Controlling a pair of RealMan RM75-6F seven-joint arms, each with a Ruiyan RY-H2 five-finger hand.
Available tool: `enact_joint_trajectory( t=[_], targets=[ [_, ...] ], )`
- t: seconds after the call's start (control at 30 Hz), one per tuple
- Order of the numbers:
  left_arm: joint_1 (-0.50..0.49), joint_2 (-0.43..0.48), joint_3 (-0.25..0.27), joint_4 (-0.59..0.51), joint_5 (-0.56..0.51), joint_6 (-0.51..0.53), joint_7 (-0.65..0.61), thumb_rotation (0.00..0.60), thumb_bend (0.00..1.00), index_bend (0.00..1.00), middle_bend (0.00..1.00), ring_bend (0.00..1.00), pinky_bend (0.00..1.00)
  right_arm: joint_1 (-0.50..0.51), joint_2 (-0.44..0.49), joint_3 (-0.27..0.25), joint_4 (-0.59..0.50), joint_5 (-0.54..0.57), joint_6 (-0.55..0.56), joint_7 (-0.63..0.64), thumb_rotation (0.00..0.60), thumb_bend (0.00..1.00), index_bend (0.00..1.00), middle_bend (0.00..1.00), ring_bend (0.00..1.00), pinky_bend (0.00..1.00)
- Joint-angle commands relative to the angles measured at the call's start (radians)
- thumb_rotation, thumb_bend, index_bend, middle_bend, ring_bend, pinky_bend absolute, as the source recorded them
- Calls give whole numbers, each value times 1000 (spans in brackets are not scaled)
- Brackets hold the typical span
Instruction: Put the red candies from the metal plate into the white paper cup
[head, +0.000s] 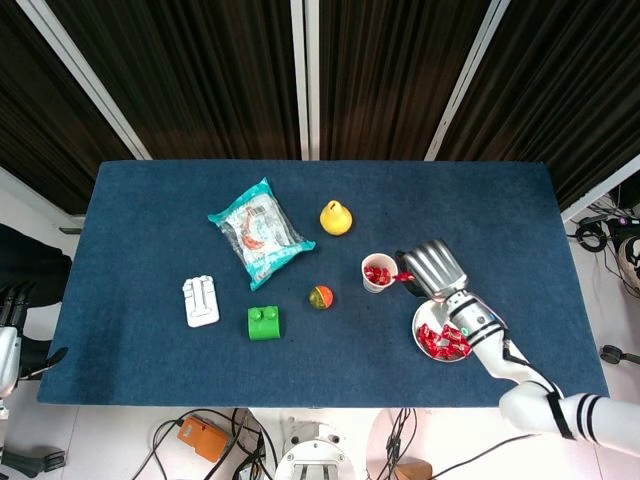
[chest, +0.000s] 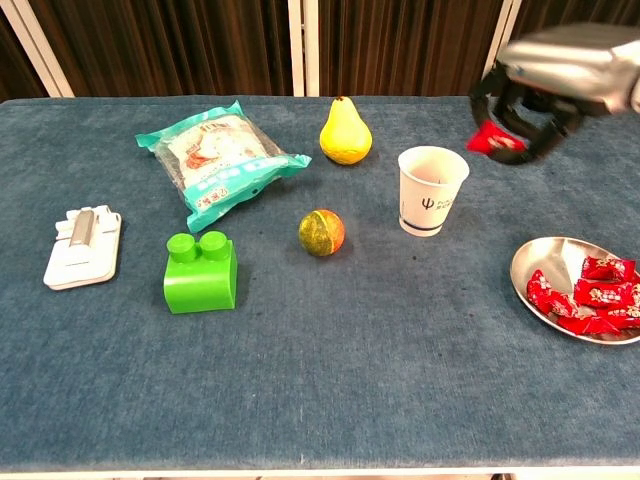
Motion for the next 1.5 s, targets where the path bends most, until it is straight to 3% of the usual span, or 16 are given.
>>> enact_joint_trajectory(
  t=[0.03,0.23,0.43,0.67,0.73,0.87,0.97,1.07,1.5],
  targets=[
    [-1,4,-2,-7,-3,-1,5,600,0,0,35,0,0,67,-38,40,21,84,-54,-58,600,549,652,843,1000,1000],
    [2,13,-3,-16,-11,-3,11,600,0,0,34,0,0,123,-92,37,66,168,-84,-116,600,549,623,843,1000,1000],
    [2,11,-1,-18,-14,-7,16,600,0,0,34,0,0,137,-115,16,89,178,-82,-117,600,541,501,843,1000,1000],
    [1,12,-2,-19,-13,-8,18,600,0,0,35,0,0,93,-49,-5,17,112,0,-80,600,374,359,843,1000,1000],
    [0,13,-3,-19,-11,-6,17,600,0,0,34,0,0,57,-5,-29,-25,45,38,-38,600,349,385,843,1000,1000],
    [-2,12,-3,-21,-9,-6,18,600,0,0,35,0,0,-11,83,-125,-77,-104,71,19,600,344,465,843,1000,1000],
    [-4,11,-3,-28,-1,-2,24,600,0,0,34,0,0,-47,109,-213,-61,-208,65,26,600,341,472,843,1000,1000],
    [-6,11,-1,-39,7,3,33,600,0,0,34,0,0,-62,94,-262,-17,-253,42,15,600,340,481,843,1000,1000],
    [12,27,4,-69,7,26,51,600,0,0,34,0,0,-91,32,-298,106,-317,4,83,600,343,523,843,1000,1000]
  ],
)
